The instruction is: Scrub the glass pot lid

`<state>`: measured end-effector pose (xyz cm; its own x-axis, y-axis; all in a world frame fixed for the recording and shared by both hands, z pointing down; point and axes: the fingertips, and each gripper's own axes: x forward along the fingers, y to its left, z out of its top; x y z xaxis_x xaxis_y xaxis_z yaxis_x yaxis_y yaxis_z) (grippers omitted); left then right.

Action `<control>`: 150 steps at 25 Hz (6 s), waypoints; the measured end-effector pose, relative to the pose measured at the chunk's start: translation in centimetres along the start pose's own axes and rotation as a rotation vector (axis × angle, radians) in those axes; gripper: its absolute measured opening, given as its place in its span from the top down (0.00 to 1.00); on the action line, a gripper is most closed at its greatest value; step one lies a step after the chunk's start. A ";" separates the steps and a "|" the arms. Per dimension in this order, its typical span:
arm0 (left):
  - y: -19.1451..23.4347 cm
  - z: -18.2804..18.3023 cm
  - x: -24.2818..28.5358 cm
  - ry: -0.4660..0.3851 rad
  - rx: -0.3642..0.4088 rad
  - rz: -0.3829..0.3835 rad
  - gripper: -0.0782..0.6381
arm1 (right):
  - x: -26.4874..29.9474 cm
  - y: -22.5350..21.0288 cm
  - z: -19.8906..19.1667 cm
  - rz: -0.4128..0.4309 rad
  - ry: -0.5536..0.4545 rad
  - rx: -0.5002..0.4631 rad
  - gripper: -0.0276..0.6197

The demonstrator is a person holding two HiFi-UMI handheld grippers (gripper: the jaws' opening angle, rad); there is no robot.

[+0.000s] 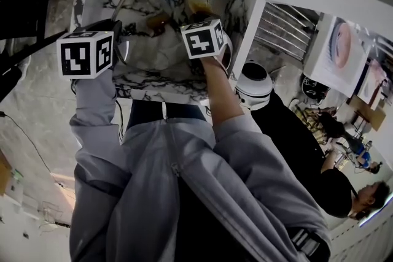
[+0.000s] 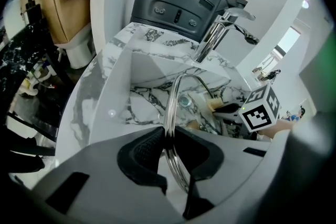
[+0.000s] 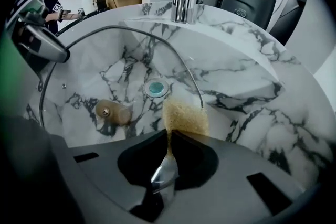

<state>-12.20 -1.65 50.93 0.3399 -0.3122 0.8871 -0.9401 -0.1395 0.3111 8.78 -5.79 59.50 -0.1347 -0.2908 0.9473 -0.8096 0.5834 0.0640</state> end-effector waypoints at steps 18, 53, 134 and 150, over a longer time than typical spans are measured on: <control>-0.3 0.1 -0.5 0.029 -0.001 0.006 0.78 | -1.5 4.4 -6.3 0.183 0.294 0.062 0.89; -0.3 -0.9 -1.3 0.040 -0.016 0.013 0.78 | -20.0 -0.1 6.4 0.166 -0.300 -0.035 0.89; -21.2 -1.1 1.7 -0.105 0.859 -0.416 0.43 | -27.3 3.4 -1.9 0.039 -0.427 0.224 0.84; -19.0 -2.0 0.7 0.013 1.087 -0.226 0.62 | -27.5 1.3 1.3 0.203 -0.482 0.241 0.84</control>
<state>5.82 2.62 46.29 0.4941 -0.1667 0.8533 -0.3302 -0.9439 0.0068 10.70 2.03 33.11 -0.5006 -0.5366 0.6793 -0.8399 0.4911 -0.2309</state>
